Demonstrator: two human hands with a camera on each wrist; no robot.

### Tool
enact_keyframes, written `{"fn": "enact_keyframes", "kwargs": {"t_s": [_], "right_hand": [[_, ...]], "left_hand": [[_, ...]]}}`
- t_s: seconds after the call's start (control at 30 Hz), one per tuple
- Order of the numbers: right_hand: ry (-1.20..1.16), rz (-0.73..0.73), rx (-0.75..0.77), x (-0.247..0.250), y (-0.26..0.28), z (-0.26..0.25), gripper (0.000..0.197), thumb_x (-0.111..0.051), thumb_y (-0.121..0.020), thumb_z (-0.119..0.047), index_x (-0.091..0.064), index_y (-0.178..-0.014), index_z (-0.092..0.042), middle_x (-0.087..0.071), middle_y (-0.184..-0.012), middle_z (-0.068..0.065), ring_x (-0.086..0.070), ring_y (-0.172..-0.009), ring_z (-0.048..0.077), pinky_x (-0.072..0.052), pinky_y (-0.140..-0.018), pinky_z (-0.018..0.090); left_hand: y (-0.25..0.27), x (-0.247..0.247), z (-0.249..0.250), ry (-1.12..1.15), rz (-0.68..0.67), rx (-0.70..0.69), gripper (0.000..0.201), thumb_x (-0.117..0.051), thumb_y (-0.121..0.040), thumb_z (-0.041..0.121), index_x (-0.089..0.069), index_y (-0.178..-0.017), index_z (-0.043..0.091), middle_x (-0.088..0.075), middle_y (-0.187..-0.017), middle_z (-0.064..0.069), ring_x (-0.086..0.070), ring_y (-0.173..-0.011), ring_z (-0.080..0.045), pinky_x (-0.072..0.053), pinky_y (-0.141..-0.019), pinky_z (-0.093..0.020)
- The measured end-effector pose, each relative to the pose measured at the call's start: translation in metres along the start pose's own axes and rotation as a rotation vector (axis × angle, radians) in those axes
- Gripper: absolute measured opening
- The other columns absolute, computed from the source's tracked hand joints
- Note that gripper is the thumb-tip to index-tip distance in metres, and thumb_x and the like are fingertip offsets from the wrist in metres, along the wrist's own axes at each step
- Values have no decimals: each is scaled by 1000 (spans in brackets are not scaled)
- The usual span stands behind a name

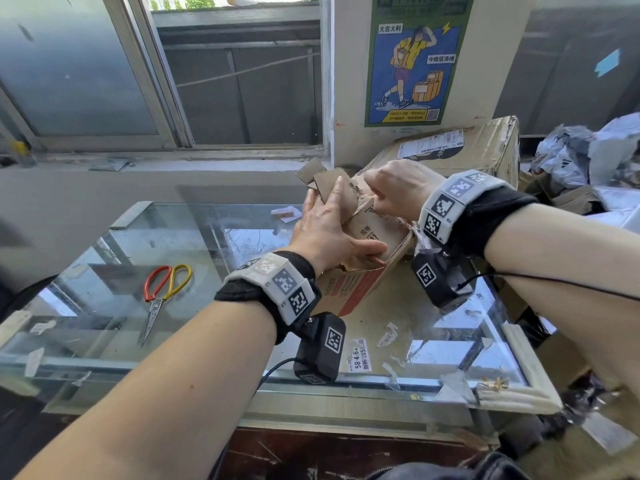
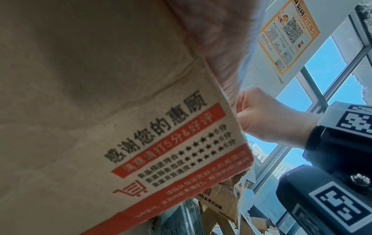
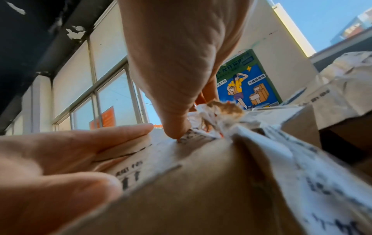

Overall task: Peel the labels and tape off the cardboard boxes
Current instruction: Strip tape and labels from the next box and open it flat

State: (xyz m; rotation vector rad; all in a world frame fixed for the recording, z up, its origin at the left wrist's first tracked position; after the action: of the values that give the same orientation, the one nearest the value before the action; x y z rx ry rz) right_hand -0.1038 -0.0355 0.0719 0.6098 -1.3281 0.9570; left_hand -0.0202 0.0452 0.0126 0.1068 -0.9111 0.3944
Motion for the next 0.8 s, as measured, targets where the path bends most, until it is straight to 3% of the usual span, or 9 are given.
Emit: {"fn": "enact_keyframes", "kwargs": {"t_s": [0.13, 0.27, 0.33, 0.47, 0.63, 0.8], "right_hand": [[-192, 57, -122, -2, -5, 12, 10, -60, -84, -12, -50, -81, -12, -59, -83, 8, -52, -72, 25, -39, -63, 31], [-494, -69, -204, -4, -8, 24, 19, -73, -82, -23, -69, -99, -15, -64, -99, 0, -60, -94, 17, -47, -81, 30], [-545, -103, -220, -5, -6, 24, 25, -76, -77, -32, -73, -98, -20, -66, -102, -1, -60, -97, 16, -50, -88, 35], [-511, -55, -256, -7, -6, 22, 36, -82, -65, -41, -73, -94, -22, -63, -101, -1, -57, -94, 15, -47, -79, 31], [-548, -46, -271, -4, -4, 22, 41, -82, -63, -48, -71, -90, -19, -62, -95, -3, -55, -90, 14, -38, -69, 26], [-499, -60, -289, -4, -6, 27, 29, -81, -70, -35, -72, -89, -15, -61, -95, -2, -56, -89, 14, -39, -72, 27]], "left_hand": [[-2, 2, 2, -45, 17, -28, 128, -81, -60, 60, 1, -154, 33, -10, -161, -8, 12, -148, -19, -9, -119, -41], [-2, 4, -3, -58, 23, -25, 130, -81, -58, 62, 3, -153, 35, -10, -161, -10, 12, -148, -20, -8, -119, -42], [-2, 4, -4, -54, 26, -26, 131, -82, -58, 62, 4, -153, 36, -10, -161, -10, 13, -148, -20, -8, -119, -42], [-1, 2, -3, -47, 32, -44, 130, -82, -59, 61, 4, -153, 36, -10, -161, -10, 13, -148, -19, -6, -119, -40], [-1, 1, -4, -40, 33, -44, 131, -82, -58, 61, 4, -153, 36, -11, -161, -10, 13, -148, -19, -7, -119, -40], [4, -2, 2, -28, 25, -76, 131, -84, -57, 59, 3, -153, 36, -13, -161, -8, 12, -148, -19, -9, -119, -41]]}}
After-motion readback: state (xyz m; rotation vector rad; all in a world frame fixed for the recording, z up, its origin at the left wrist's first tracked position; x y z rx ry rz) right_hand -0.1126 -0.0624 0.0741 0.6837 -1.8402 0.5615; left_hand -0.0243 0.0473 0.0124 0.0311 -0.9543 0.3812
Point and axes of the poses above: each hand's wrist, its own y-axis away from the middle knuckle, its own x-axis out of the back of the hand, z = x × y, the point moved 6 cm from there along -y, towards the middle knuckle
